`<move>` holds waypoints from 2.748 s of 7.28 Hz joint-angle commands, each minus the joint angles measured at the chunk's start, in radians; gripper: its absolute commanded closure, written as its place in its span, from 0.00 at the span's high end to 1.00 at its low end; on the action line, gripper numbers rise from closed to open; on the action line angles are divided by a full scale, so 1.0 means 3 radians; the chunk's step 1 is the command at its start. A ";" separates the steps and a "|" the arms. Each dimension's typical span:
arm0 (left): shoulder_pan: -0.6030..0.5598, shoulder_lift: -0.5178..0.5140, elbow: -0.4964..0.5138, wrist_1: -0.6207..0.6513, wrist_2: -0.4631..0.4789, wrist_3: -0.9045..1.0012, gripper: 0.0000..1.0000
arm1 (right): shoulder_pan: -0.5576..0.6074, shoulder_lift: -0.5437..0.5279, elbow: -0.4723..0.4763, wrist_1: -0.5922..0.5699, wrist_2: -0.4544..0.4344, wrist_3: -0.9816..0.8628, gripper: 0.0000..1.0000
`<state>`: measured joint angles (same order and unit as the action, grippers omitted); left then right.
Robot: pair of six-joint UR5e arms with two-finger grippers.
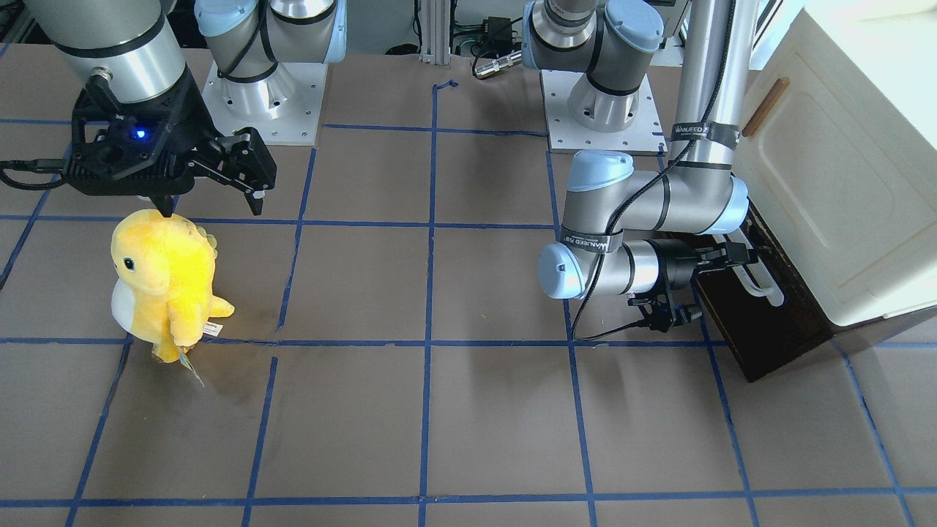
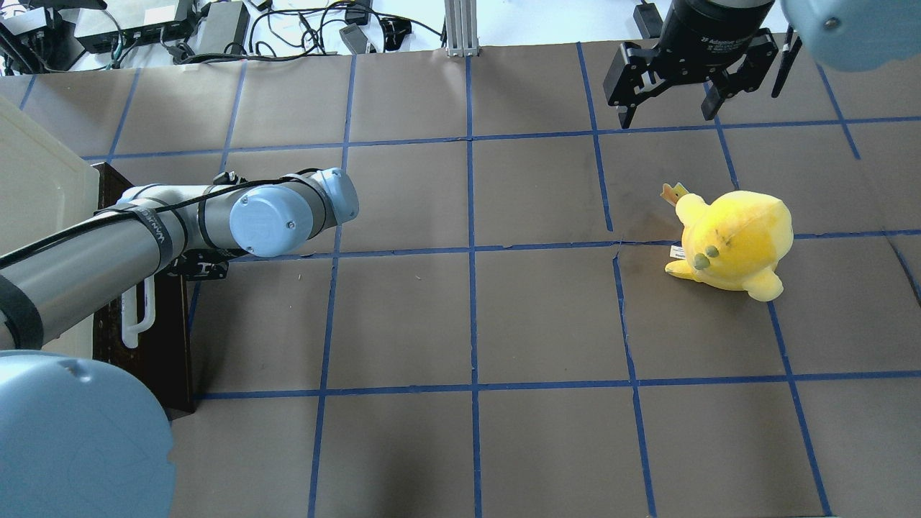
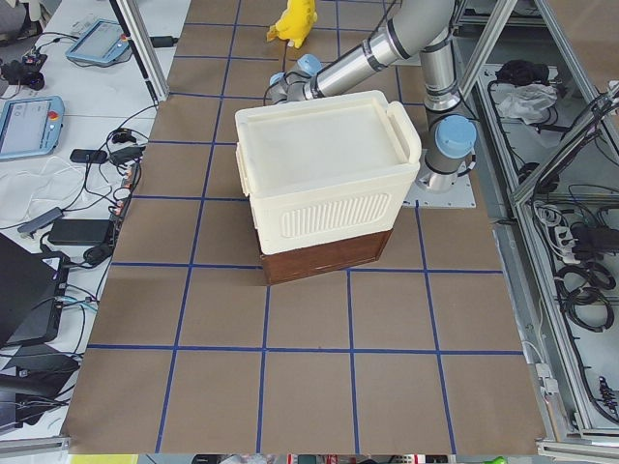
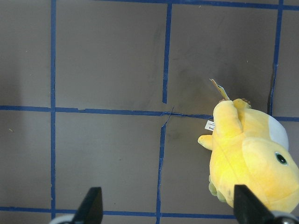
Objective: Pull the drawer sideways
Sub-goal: 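Close the left gripper on the white drawer handle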
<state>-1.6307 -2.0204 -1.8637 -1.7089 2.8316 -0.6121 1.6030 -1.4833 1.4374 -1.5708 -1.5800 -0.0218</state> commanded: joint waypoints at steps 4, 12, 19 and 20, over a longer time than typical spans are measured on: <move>0.0000 -0.0004 0.0005 0.0015 -0.0020 -0.0005 0.45 | 0.0000 0.0000 0.0000 0.0000 0.0000 0.0001 1.00; 0.0000 -0.0025 0.0010 0.0026 -0.0015 0.0005 0.32 | 0.0000 0.0000 0.0000 0.0000 0.0000 0.0001 1.00; -0.0071 -0.0040 0.0087 0.0026 -0.0076 0.0046 0.32 | 0.0000 0.0000 0.0000 0.0000 0.0000 0.0001 1.00; -0.0092 -0.0040 0.0112 0.0026 -0.0087 0.0051 0.32 | 0.0000 0.0000 0.0000 0.0000 0.0000 0.0001 1.00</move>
<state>-1.6515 -2.0320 -1.8358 -1.7012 2.8080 -0.5979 1.6030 -1.4833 1.4373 -1.5708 -1.5800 -0.0215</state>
